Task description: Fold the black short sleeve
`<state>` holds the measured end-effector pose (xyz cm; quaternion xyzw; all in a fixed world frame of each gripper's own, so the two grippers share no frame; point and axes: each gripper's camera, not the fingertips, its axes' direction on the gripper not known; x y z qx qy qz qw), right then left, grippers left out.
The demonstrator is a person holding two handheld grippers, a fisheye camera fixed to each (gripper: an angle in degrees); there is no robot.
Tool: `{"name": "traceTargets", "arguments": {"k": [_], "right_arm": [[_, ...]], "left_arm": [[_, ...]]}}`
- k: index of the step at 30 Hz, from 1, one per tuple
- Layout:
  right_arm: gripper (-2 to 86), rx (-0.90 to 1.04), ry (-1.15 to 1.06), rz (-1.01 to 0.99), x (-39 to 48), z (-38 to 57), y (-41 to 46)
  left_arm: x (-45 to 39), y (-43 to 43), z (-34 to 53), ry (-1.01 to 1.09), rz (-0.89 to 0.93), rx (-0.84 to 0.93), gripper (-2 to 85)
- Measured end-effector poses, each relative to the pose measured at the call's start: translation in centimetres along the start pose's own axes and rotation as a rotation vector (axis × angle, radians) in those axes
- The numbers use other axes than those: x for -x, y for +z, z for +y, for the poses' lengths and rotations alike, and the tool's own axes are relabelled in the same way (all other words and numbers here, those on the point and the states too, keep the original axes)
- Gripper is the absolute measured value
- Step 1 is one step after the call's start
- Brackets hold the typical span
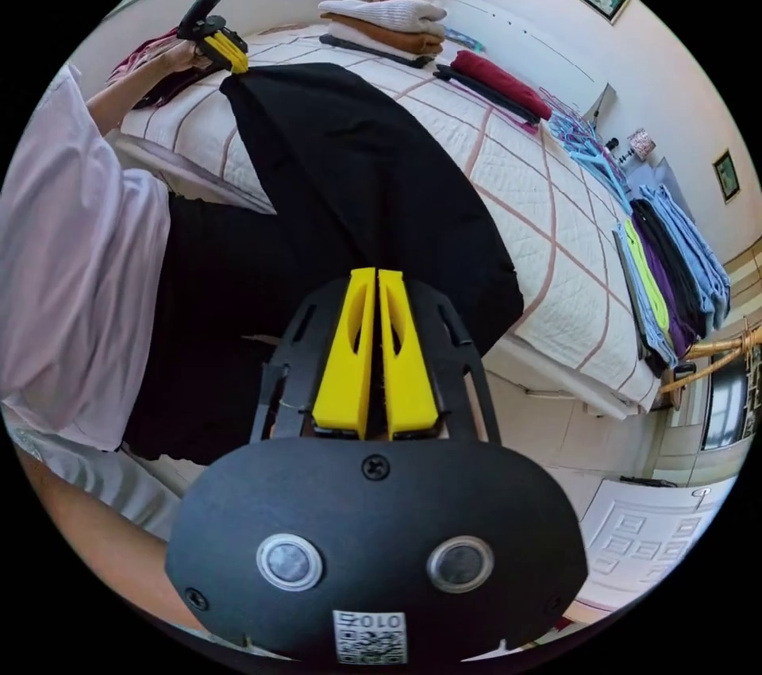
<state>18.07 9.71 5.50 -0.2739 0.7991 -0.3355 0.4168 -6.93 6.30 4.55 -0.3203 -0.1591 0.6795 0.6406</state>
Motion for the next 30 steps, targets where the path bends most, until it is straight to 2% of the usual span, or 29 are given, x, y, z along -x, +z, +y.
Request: {"name": "traceTargets", "arguments": {"k": [6, 9, 11, 13, 15, 18, 21, 23, 27, 30], "right_arm": [[2.2, 0.045, 0.027, -0.080, -0.1, 1.1, 0.5], [2.3, -0.009, 0.065, -0.094, -1.0, 2.1, -1.5], [2.4, -0.094, 0.149, -0.041, -2.3, 3.2, -3.0], [2.6, -0.123, 0.250, 0.029, -3.8, 4.1, -3.2], [2.9, -0.119, 0.338, 0.069, -5.4, 4.7, -2.7], [3.1, -0.045, 0.353, 0.017, -7.0, 4.7, -0.7], [3.0, 0.194, 0.217, -0.056, -6.8, 4.0, 2.5], [3.0, 0.182, 0.209, -0.034, -8.0, 4.2, 1.9], [4.0, -0.028, 0.365, -0.035, -14.1, 5.7, -1.3], [6.9, -0.141, 0.610, -0.080, -21.7, 7.4, -1.4]], "left_arm": [[0.0, 0.6, -0.3, 0.002, -0.028, 0.102, 0.1], [0.0, -1.6, -0.1, -0.027, -0.062, 0.042, 0.0], [0.5, -2.8, 0.1, -0.076, -0.109, -0.021, -0.1], [2.3, -2.3, 0.4, -0.181, -0.132, -0.004, -0.1], [3.1, -1.2, 0.4, -0.192, -0.101, 0.014, -0.1], [3.4, 1.5, 0.0, -0.145, -0.072, 0.115, -0.1], [4.1, 4.1, 0.5, -0.123, -0.050, 0.230, 0.1], [5.1, 3.3, 0.7, -0.143, -0.019, 0.193, 0.2], [11.2, -2.0, 2.7, -0.425, 0.006, -0.131, 1.6], [16.7, -1.1, 4.0, -0.637, -0.011, -0.149, 3.1]]}}
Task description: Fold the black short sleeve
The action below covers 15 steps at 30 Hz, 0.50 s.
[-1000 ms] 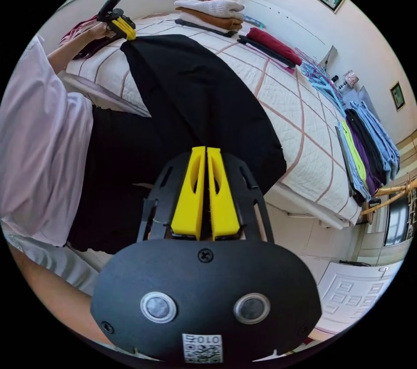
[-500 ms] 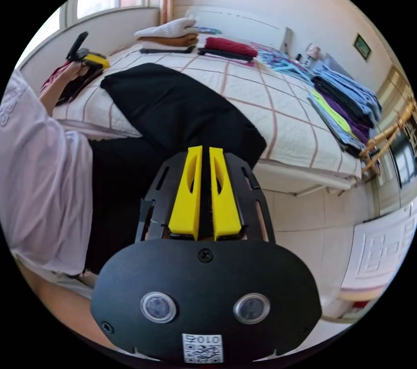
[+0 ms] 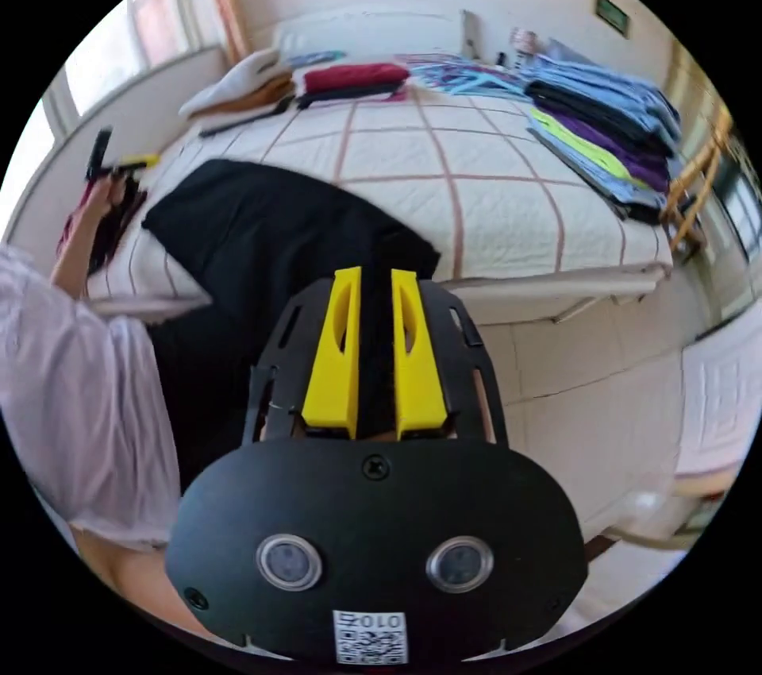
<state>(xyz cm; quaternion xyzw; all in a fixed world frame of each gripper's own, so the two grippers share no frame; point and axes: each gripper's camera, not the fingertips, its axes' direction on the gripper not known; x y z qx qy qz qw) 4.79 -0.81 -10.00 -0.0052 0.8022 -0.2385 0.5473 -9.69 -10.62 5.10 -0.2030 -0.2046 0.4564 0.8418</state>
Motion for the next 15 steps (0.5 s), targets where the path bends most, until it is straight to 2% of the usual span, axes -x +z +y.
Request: {"name": "traceTargets", "arguments": {"k": [2, 5, 11, 15], "right_arm": [[9.1, 0.020, 0.209, -0.183, -6.3, -2.0, 1.9], [9.7, 0.001, 0.380, -0.434, -12.2, -2.8, 5.1], [9.1, 0.130, 0.445, -0.500, -16.2, -3.2, 10.1], [5.3, 0.073, 0.467, -0.489, -17.4, -3.1, 9.5]], "left_arm": [[2.9, 2.1, -1.1, -0.094, 0.041, 0.034, 3.8], [6.2, 5.4, -2.4, -0.193, 0.136, 0.050, 4.6], [9.5, 10.0, -3.3, -0.299, 0.185, 0.129, 4.3], [10.9, 11.5, -3.7, -0.318, 0.251, 0.111, 2.5]]}}
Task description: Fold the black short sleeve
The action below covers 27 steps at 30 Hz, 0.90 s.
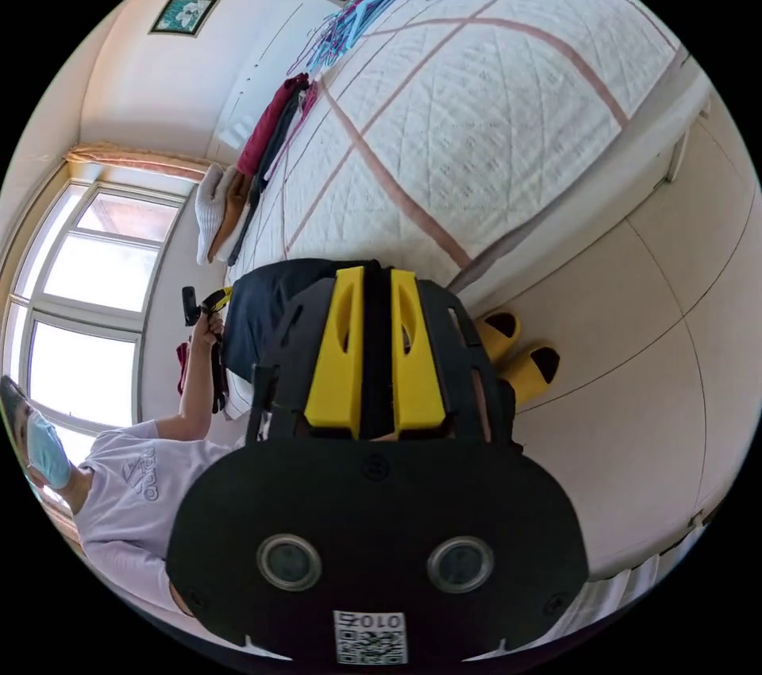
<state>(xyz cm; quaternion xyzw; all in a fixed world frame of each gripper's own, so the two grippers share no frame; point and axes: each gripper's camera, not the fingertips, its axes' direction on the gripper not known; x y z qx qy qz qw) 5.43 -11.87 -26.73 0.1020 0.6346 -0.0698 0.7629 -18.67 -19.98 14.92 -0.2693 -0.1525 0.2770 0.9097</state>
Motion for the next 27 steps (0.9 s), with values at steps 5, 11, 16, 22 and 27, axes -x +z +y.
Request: {"name": "traceTargets", "arguments": {"k": [5, 11, 16, 22, 27], "right_arm": [[3.1, -0.162, 0.108, 0.094, -2.3, 1.4, -4.5], [5.9, -0.119, 0.050, 0.016, -2.6, 1.3, -4.3], [6.7, -0.025, 0.061, -0.017, -2.8, -0.7, -1.0], [4.0, -0.021, 0.032, 0.004, -0.2, -0.3, 0.3], [3.0, -0.083, 0.038, 0.027, 0.8, 1.4, -0.3]], "left_arm": [[0.8, 0.8, -0.4, 0.024, -0.051, 0.030, 0.8], [1.4, -1.2, 0.6, 0.009, 0.005, -0.075, 2.0], [2.7, -0.1, 0.1, -0.065, 0.087, -0.005, 3.4], [0.8, -1.5, 1.2, 0.016, -0.009, -0.069, 0.6], [0.8, -2.3, 2.7, 0.019, -0.030, -0.112, 0.3]]}}
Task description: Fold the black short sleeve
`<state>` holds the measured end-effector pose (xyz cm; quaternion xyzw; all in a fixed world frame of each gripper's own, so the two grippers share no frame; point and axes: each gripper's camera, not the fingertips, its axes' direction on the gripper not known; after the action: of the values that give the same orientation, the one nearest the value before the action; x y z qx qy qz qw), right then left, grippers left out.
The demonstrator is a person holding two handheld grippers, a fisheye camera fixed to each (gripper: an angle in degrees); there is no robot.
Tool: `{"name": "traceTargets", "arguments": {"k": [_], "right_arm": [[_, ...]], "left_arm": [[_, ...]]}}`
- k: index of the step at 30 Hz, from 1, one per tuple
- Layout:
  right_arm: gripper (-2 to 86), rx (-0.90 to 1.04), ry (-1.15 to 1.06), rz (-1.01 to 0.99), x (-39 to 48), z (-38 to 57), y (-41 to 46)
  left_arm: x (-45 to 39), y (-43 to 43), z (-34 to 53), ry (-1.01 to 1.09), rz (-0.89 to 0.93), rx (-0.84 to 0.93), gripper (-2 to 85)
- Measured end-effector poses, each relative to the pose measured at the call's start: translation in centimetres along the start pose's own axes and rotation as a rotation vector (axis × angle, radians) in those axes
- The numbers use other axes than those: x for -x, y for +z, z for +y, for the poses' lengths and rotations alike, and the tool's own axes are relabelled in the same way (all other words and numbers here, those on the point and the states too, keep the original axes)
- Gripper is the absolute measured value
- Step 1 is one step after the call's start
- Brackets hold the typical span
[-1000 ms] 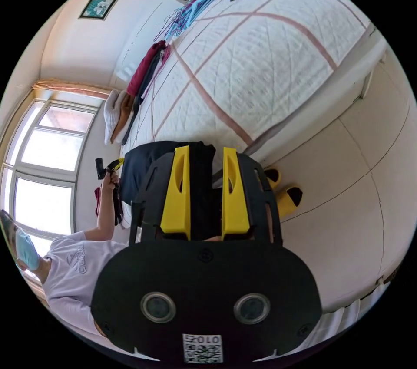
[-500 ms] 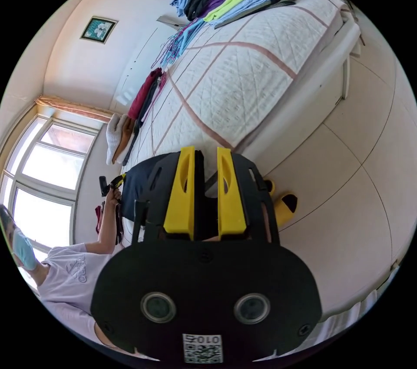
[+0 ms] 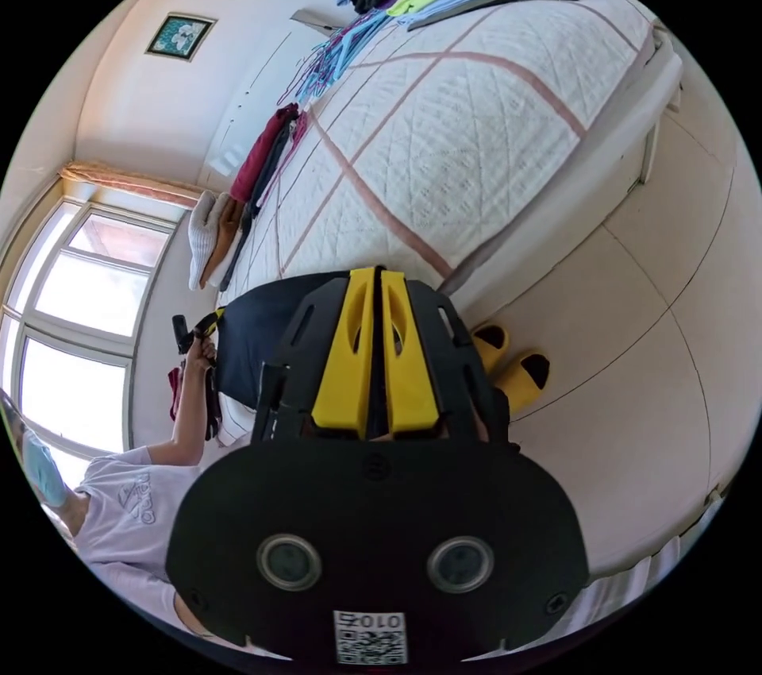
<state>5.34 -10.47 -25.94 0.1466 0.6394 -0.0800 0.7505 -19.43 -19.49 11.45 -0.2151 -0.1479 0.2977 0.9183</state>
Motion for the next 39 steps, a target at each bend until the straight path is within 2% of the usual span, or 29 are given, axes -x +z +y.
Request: {"name": "traceTargets", "arguments": {"k": [5, 8, 11, 13, 16, 19, 21, 24, 26, 28, 31, 34, 39], "right_arm": [[3.2, -0.090, -0.022, 0.053, 1.7, 1.7, 0.7], [4.2, -0.137, -0.106, 0.082, 4.6, 4.0, -1.7], [4.9, -0.126, -0.240, 0.229, 9.0, 8.3, -3.6], [5.6, -0.080, -0.305, 0.270, 11.2, 11.4, -3.6], [5.2, 0.013, -0.452, 0.237, 14.7, 16.5, -1.8], [4.7, 0.042, -0.531, 0.285, 18.5, 20.2, 1.4], [4.4, 0.037, -0.594, 0.300, 21.1, 21.6, 3.4], [4.3, 0.033, -0.661, 0.341, 24.9, 22.8, 6.4], [4.4, 0.132, -0.650, 0.432, 25.7, 23.0, 9.6], [4.6, 0.189, -0.623, 0.437, 25.5, 23.4, 11.3], [4.6, 0.190, -0.581, 0.453, 26.7, 24.2, 10.5], [4.6, 0.078, -0.676, 0.517, 32.0, 26.2, 9.1], [8.0, -0.182, -1.069, 0.508, 45.4, 30.4, 13.7]], "left_arm": [[-0.1, 0.3, 1.3, -0.021, 0.015, -0.029, 1.7], [-2.7, -3.7, 3.2, 0.026, -0.102, -0.123, 3.3], [-7.8, -6.7, 6.2, 0.184, -0.193, -0.088, 4.2], [-12.3, -6.8, 9.6, 0.348, -0.195, 0.046, 4.8], [-17.1, -5.8, 14.5, 0.558, -0.223, 0.100, 5.0], [-19.7, -3.7, 17.5, 0.701, -0.312, 0.161, 5.1], [-20.2, -2.8, 17.9, 0.723, -0.311, 0.187, 5.1], [-19.4, -2.0, 17.8, 0.691, -0.316, 0.243, 5.0], [-18.1, -1.5, 17.8, 0.633, -0.302, 0.299, 4.9], [-17.3, -2.7, 18.5, 0.590, -0.246, 0.250, 4.8], [-17.5, -5.5, 20.3, 0.549, -0.278, 0.181, 4.6], [-16.6, -9.4, 22.6, 0.374, -0.387, 0.056, 4.4], [-15.8, -14.0, 26.8, 0.245, -0.580, -0.177, 3.7]]}}
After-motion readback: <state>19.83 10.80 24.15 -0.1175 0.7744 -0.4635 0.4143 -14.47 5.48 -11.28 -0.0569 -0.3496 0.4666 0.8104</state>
